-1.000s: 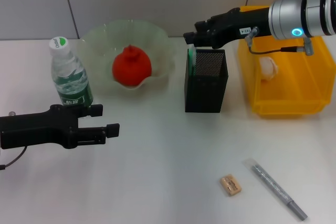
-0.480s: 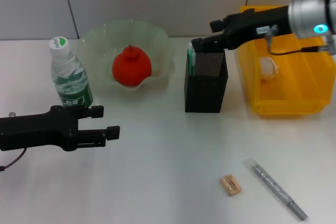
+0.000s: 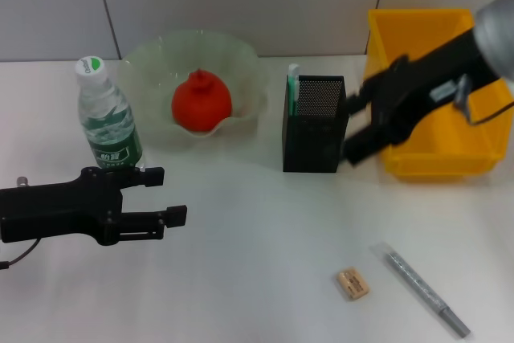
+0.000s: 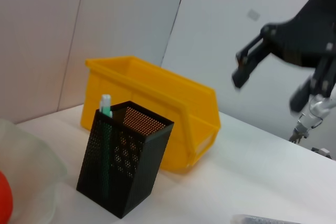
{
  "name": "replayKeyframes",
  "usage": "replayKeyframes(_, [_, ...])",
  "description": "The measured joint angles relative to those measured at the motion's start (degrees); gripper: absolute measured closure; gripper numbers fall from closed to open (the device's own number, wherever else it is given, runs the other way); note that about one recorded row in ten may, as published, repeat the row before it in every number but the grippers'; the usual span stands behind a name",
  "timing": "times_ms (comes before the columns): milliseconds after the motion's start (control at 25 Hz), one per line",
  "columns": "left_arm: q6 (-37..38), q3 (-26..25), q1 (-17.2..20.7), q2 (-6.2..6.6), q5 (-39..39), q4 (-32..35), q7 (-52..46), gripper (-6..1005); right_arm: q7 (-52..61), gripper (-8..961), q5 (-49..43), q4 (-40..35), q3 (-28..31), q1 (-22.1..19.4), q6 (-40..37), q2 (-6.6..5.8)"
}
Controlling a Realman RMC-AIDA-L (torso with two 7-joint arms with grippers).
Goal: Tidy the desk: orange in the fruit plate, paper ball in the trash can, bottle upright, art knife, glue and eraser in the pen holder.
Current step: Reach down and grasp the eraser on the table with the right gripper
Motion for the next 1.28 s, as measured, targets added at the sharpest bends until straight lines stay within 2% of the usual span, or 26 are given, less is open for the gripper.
replayKeyframes(40, [-0.01,-0.01,0.0,0.0,-0.01,-0.09,0.43,140,0.94,143,-4.0,0.47,-3.73,1.75,-1.03,0.33])
replayKeyframes(120, [-0.02,0.0,-0.08,0.02,-0.02,-0.21,0.8,140,1.19,142,-5.91,1.15,-5.79,2.6,-1.17,0.53])
replayKeyframes(160, [-0.03,-0.05,-0.27,0.17,-0.03,-0.37,0.85,140,1.35,142,-8.87,2.72,-10.0,4.19,-1.26,1.04])
replayKeyframes(200, [-0.03,-0.05,-0.27,0.17,-0.03,-0.37,0.85,140,1.35,142,-8.87,2.72,-10.0,4.19,-1.26,1.04])
replayKeyframes(240, [-0.06,-0.26,-0.41,0.28,-0.12,-0.52,0.84,140,1.34,142,-10.45,4.36,-13.93,5.34,-0.91,1.33])
replayKeyframes(280, [-0.04,-0.61,-0.47,0.24,-0.2,-0.61,0.84,140,1.34,142,-10.45,4.36,-13.93,5.34,-0.91,1.33])
replayKeyframes(400, [0.03,-1.38,-0.45,-0.06,-0.34,-0.64,0.9,140,1.34,142,-10.98,7.6,-19.81,6.92,0.42,1.46])
replayKeyframes(440, [0.0,-1.61,-0.31,-0.33,-0.34,-0.65,0.96,140,1.37,142,-11.15,9.66,-23.45,7.59,2.18,1.51])
replayKeyframes(840, [-0.51,-2.21,0.65,-0.71,-0.35,-1.4,1.03,140,1.36,143,-11.07,17.82,-34.58,8.25,6.61,1.95])
replayKeyframes(1280, [-1.0,-2.21,0.71,-0.71,-0.33,-2.98,2.46,139,2.3,142,-10.6,19.86,-40.47,7.13,11.02,2.13])
